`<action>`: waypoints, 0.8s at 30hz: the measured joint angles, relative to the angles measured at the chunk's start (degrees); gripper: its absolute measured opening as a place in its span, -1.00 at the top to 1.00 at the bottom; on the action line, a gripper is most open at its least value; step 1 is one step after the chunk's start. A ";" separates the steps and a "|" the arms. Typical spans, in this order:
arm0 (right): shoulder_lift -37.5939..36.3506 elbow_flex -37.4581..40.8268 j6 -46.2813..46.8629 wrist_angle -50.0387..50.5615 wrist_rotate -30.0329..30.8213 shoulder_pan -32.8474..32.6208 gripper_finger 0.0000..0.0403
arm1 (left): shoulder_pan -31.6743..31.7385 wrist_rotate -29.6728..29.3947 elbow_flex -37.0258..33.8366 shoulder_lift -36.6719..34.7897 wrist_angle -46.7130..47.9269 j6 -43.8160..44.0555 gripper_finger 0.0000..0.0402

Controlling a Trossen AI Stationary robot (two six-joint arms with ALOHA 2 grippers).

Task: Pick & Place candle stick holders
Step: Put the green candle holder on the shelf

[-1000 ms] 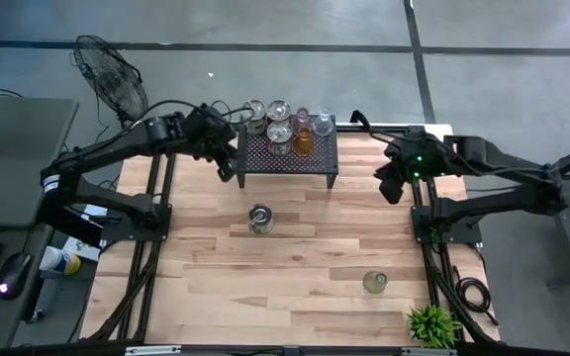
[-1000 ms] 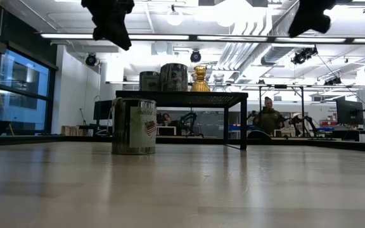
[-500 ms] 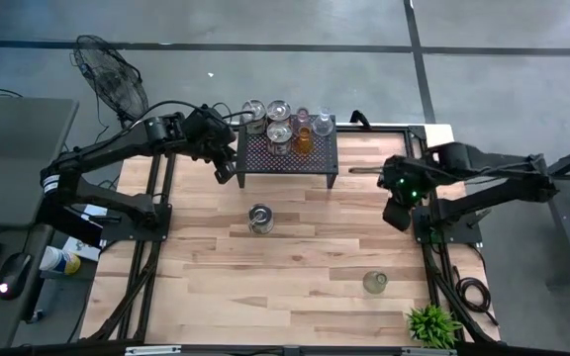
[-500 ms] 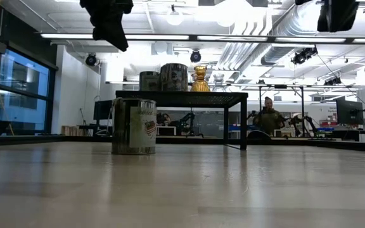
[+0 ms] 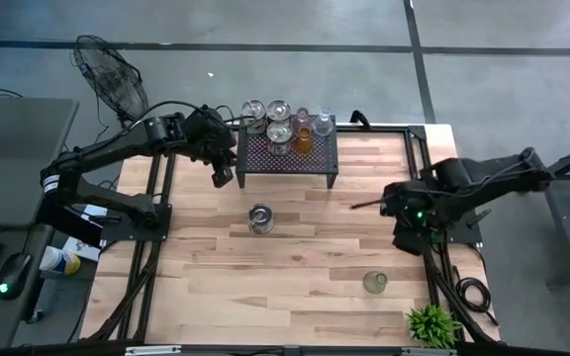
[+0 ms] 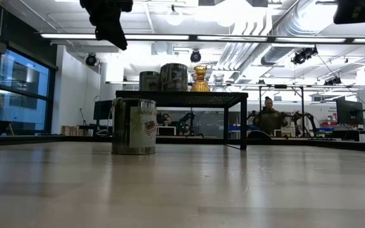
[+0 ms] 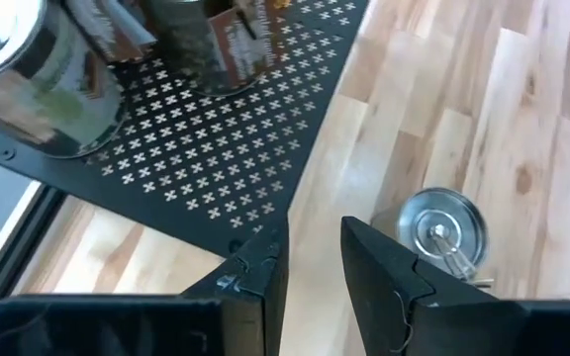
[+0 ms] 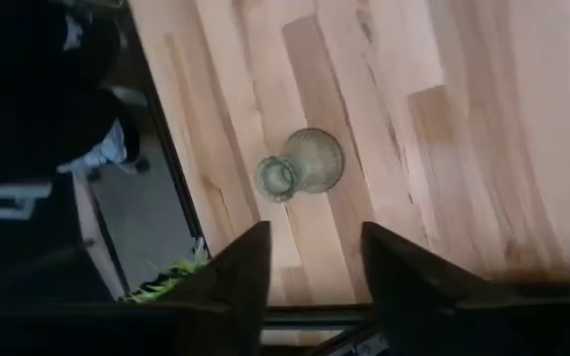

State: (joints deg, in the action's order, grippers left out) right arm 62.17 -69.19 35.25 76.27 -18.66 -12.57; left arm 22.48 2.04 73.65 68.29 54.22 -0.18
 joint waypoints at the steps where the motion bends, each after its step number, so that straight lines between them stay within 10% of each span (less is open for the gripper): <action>1: 0.66 0.00 -0.48 -0.69 0.31 -1.01 0.19 | -0.01 0.18 0.00 0.00 0.01 -0.06 0.54; 24: 18.12 0.00 4.75 -2.22 2.80 -17.78 0.02 | 0.00 2.22 0.00 0.02 0.44 -3.43 0.54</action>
State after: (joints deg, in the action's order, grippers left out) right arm 80.29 -69.19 40.00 74.05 -15.86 -30.35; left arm 22.48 4.26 73.65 68.31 54.66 -3.62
